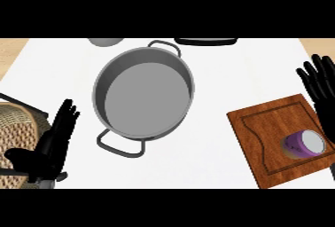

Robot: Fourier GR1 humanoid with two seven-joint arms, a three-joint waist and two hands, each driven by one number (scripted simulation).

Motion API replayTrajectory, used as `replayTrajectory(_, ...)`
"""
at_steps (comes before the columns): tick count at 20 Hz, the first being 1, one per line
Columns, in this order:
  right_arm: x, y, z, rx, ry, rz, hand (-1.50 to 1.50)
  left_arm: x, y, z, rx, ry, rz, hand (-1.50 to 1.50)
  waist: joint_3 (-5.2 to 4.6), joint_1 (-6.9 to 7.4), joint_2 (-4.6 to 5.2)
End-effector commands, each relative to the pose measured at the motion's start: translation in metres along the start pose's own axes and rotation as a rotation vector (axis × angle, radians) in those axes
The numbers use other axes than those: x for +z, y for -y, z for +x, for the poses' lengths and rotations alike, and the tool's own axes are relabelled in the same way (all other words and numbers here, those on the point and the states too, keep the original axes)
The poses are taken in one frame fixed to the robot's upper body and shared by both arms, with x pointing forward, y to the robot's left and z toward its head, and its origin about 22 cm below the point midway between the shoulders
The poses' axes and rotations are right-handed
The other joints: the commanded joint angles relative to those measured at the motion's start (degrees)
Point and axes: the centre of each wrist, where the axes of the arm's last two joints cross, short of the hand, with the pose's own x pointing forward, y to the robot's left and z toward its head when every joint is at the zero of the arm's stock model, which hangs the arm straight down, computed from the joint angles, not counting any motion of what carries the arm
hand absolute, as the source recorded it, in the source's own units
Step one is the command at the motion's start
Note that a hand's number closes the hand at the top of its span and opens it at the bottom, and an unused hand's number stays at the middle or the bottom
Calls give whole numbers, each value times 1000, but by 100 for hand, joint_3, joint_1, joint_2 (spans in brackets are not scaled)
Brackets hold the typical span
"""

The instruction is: Pick the can from the cutting board and place it in the pot

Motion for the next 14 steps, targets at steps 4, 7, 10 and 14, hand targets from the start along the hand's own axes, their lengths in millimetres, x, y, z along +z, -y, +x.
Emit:
replayTrajectory(4,42,86,-13,137,-395,-15,150,-12,-41,19,-190,5,88,0,53,15,121)
replayTrajectory(7,20,116,56,706,-299,70,150,6,-24,-6,-179,-52,62,0,-22,-52,77)
replayTrajectory(10,58,131,24,733,-147,-34,-150,10,-43,-8,-255,-88,92,0,80,-115,80)
replayTrajectory(14,102,151,-2,670,-60,-32,-150,-13,-53,7,-262,-88,126,0,56,-141,91)
